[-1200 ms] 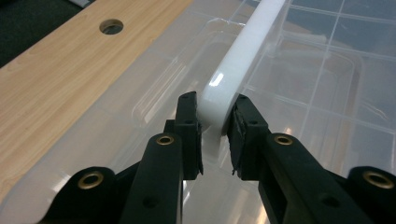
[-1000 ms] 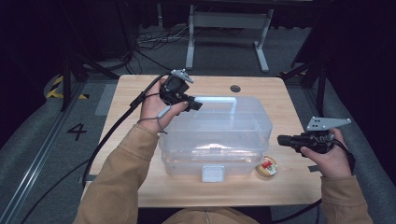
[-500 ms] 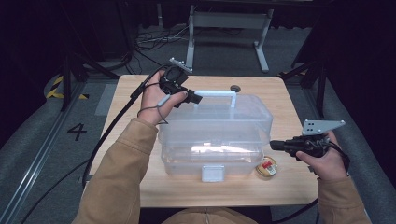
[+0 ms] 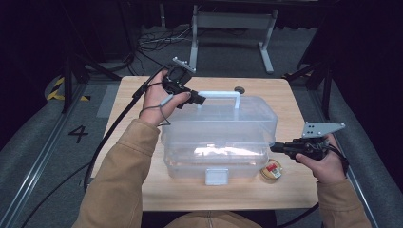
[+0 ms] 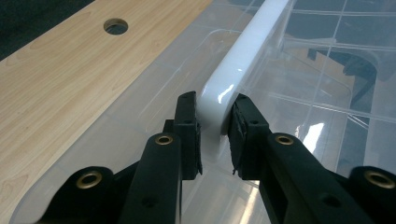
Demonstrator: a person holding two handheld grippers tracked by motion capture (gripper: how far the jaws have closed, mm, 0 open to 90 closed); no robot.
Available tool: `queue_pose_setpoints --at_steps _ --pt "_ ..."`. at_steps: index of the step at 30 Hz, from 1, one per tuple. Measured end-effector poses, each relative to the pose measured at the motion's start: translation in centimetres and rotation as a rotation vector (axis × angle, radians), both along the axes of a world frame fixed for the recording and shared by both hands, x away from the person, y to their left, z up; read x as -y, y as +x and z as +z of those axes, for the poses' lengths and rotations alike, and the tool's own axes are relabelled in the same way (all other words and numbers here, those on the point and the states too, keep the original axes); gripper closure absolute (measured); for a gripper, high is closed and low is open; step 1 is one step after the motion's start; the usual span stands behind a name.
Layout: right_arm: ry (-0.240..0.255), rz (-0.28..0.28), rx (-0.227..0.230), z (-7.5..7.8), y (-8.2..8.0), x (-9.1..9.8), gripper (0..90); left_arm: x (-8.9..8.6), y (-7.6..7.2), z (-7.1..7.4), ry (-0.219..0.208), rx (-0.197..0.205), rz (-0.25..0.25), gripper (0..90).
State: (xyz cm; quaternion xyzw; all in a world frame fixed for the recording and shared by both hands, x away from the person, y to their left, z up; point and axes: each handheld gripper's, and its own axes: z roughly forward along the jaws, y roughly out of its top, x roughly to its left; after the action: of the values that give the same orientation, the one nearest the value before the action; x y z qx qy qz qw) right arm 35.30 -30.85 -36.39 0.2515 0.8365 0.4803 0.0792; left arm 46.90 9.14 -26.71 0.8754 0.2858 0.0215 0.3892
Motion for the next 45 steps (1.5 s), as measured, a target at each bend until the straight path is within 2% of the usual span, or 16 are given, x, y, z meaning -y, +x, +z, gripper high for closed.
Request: queue_pose_setpoints --at_steps 2,4,5,7,10,16,19,29,36,45 --pt "0.002 0.000 0.003 0.1 0.0 -0.1 90.0 -0.3 -0.2 0.2 -0.011 0.013 0.008 70.4" --pt "0.020 0.007 0.006 0.2 -0.1 -0.1 90.0 -0.7 -0.7 0.7 -0.024 0.036 0.019 58.7" --pt "0.029 0.011 0.007 0.3 -0.1 -0.1 90.0 -1.0 -1.0 1.0 -0.017 0.048 0.019 55.2" --pt "0.024 0.009 0.012 0.4 -0.1 -0.1 90.0 -1.4 -1.6 1.3 -0.004 0.068 0.026 51.9" --pt "0.024 0.005 0.016 0.5 0.0 -0.2 90.0 -2.1 -2.5 1.7 -0.009 0.092 0.030 48.9" --pt "0.033 -0.011 0.032 0.9 0.2 -0.2 90.0 -3.1 -4.3 2.9 -0.049 0.125 0.024 49.6" --pt "0.045 -0.022 0.042 1.1 0.3 -0.2 90.0 -3.4 -5.1 3.3 -0.068 0.129 0.019 50.9" --pt "0.075 -0.076 0.058 1.6 0.6 -0.4 90.0 -3.4 -8.5 3.7 -0.074 0.150 -0.016 52.7" --pt "0.103 -0.114 0.070 1.9 0.9 -0.4 90.0 -3.4 -10.3 3.0 -0.077 0.157 -0.041 53.4" --pt "0.133 -0.148 0.082 2.5 1.6 -0.6 90.0 -4.4 -11.6 1.1 -0.105 0.159 -0.032 54.1"
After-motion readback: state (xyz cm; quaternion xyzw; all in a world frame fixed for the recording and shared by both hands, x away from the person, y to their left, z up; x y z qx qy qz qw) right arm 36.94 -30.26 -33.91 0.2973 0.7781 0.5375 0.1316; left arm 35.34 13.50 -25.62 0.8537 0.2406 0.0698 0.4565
